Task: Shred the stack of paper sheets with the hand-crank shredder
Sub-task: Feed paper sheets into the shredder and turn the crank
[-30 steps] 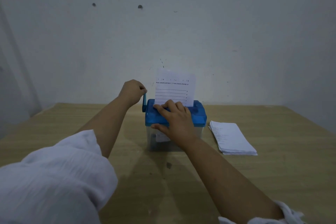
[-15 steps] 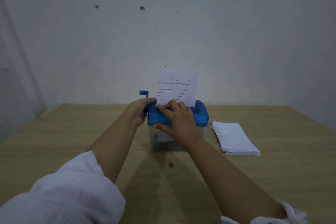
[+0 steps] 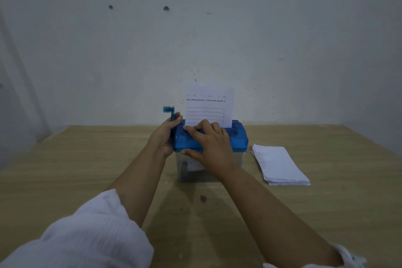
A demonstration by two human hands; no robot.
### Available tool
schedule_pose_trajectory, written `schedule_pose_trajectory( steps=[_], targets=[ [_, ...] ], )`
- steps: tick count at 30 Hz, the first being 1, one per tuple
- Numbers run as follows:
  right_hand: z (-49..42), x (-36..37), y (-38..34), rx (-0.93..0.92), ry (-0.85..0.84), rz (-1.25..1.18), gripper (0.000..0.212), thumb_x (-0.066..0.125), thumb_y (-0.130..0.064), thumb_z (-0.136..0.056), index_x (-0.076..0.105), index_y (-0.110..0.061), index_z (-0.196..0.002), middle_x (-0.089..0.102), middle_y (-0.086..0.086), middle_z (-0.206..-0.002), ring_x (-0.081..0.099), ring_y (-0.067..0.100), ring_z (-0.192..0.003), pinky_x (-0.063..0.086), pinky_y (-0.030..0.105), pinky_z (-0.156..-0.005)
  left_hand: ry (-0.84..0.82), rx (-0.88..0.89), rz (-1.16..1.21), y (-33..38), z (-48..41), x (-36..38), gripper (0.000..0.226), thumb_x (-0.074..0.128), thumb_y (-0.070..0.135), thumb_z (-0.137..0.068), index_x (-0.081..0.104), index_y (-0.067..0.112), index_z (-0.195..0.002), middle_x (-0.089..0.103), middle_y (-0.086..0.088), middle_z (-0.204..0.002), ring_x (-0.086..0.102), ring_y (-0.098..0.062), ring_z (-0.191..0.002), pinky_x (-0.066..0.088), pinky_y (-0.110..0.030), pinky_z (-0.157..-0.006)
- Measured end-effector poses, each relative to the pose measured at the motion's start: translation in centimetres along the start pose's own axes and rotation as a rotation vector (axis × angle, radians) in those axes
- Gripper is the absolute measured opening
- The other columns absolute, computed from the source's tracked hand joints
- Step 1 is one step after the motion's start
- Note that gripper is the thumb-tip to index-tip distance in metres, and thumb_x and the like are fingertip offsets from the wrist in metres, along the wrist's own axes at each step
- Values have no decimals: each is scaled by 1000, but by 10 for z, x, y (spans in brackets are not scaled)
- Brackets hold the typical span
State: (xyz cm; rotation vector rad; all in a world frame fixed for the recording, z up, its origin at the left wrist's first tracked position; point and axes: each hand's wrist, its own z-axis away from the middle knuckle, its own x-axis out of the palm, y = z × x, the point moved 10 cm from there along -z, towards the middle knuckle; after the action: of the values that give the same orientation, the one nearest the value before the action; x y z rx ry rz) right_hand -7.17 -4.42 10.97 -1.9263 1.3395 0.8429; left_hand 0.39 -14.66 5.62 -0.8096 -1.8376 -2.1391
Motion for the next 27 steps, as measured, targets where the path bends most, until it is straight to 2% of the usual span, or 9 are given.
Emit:
schedule_pose_trajectory(
  steps=[6,9,12,14,16,17,21,23,27],
  targets=[
    [0,2,2,9,-21,6,61,58,-50,-86,41,-28,-140,44,0,-121,38,18,-111,26,30,-95,9,122,-29,12,4,2,20,49,1,-93,61,16,-93,65,0,-100,64,-16,-84,56,-23,-57],
    [-1,2,2,2,-9,6,60,59,-49,-85,42,-27,-139,45,0,-120,39,19,-110,27,31,-95,43,208,-99,16,6,-3,24,55,3,-91,61,10,-113,63,-5,-117,61,-20,-104,55,-28,-78],
    [0,2,3,-1,-19,11,61,59,-49,-85,41,-27,-140,45,0,-121,38,18,-110,27,29,-94,123,220,-330,19,12,-12,65,68,29,-84,41,6,-139,48,-12,-139,51,-25,-123,45,-37,-99],
    [1,1,2,-6,-17,4,62,61,-48,-85,43,-26,-139,48,1,-120,41,20,-109,30,30,-92,274,315,-562,44,24,-21,80,62,42,-87,25,5,-147,31,-14,-151,36,-28,-135,34,-40,-107],
    [1,1,3,-17,-4,17,61,63,-46,-83,47,-23,-137,52,2,-117,46,22,-106,35,32,-88,309,559,-906,83,38,-7,66,53,37,-94,25,10,-148,27,-8,-154,26,-23,-140,23,-35,-113],
    [2,0,2,-30,14,26,61,64,-45,-82,49,-21,-135,54,3,-115,49,24,-103,39,34,-84,249,632,-1105,95,40,5,57,49,33,-97,30,12,-146,31,-7,-152,28,-22,-139,23,-33,-112],
    [2,3,1,-34,-42,27,61,63,-42,-85,44,-22,-139,50,3,-125,44,24,-111,36,33,-90,43,468,-1684,100,20,24,41,41,20,-100,43,9,-139,44,-11,-143,40,-27,-130,27,-31,-107],
    [3,1,3,-17,-38,13,61,62,-42,-86,42,-24,-140,48,3,-127,42,23,-115,34,33,-93,25,472,-1846,105,21,35,37,41,20,-100,49,6,-133,51,-14,-136,47,-28,-123,33,-33,-101],
    [1,1,5,3,-49,26,62,58,-48,-86,38,-31,-142,45,-1,-125,37,19,-113,28,28,-94,10,494,-1911,111,31,46,34,52,19,-96,58,3,-125,58,-17,-125,52,-29,-115,40,-34,-93]
  ],
)
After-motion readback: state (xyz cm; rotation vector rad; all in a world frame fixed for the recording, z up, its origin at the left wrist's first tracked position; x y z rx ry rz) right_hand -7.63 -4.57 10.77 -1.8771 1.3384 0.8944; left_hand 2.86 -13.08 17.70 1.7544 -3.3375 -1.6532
